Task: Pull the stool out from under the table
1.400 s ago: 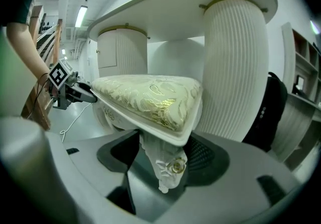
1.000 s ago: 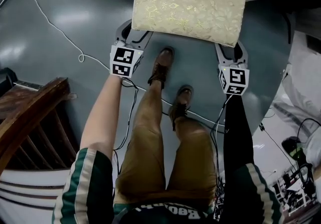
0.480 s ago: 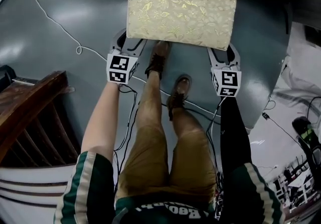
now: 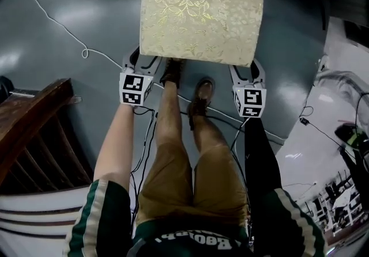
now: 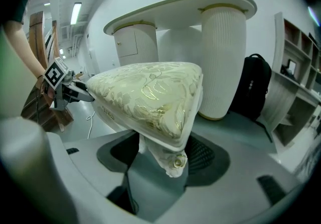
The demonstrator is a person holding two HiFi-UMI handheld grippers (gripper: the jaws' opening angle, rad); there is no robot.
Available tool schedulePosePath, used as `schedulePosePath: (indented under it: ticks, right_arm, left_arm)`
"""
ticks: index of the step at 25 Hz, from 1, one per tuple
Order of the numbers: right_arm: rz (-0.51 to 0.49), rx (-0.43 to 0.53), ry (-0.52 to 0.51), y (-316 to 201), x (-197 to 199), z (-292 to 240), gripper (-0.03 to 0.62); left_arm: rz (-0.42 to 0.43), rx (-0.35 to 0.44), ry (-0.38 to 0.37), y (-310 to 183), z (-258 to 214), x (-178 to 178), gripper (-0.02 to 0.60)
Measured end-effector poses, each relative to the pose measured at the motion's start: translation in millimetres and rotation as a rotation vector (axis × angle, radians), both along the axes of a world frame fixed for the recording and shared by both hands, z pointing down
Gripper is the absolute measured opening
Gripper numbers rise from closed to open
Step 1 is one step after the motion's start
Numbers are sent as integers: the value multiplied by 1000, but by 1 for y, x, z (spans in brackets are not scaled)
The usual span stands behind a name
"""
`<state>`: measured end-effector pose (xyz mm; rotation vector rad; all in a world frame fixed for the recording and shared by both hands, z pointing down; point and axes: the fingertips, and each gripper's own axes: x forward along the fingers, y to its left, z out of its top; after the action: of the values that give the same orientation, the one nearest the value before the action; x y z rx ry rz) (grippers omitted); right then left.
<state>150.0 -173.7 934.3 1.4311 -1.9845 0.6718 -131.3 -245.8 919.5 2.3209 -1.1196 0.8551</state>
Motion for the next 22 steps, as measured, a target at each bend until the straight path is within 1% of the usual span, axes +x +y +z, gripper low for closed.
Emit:
schedulePosePath:
  ticks: [5, 10, 12, 13, 16, 20, 22]
  right_arm:
    - [1, -45, -2, 0, 1, 4, 298]
    - [70, -74, -13, 15, 4, -5, 308]
    - [79, -75, -19, 22, 6, -15, 311]
    - [77, -73, -21, 25, 7, -20, 311]
    - [64, -51, -16, 26, 12, -40, 309]
    - [56, 9, -16, 5, 16, -70, 304]
    - [51, 41, -18, -10, 15, -85, 300]
  left_arm:
    - [-6, -22, -19, -1, 3, 2, 305]
    - [-93, -27, -56, 9, -2, -7, 305]
    - [-103, -11, -76, 11, -12, -9, 305]
    - [-105, -5, -79, 14, -18, -9, 305]
    - [-130, 12, -56, 20, -41, -7, 305]
    - [-125, 66, -34, 13, -75, 5, 305]
    - [-126, 103, -7, 2, -95, 15, 305]
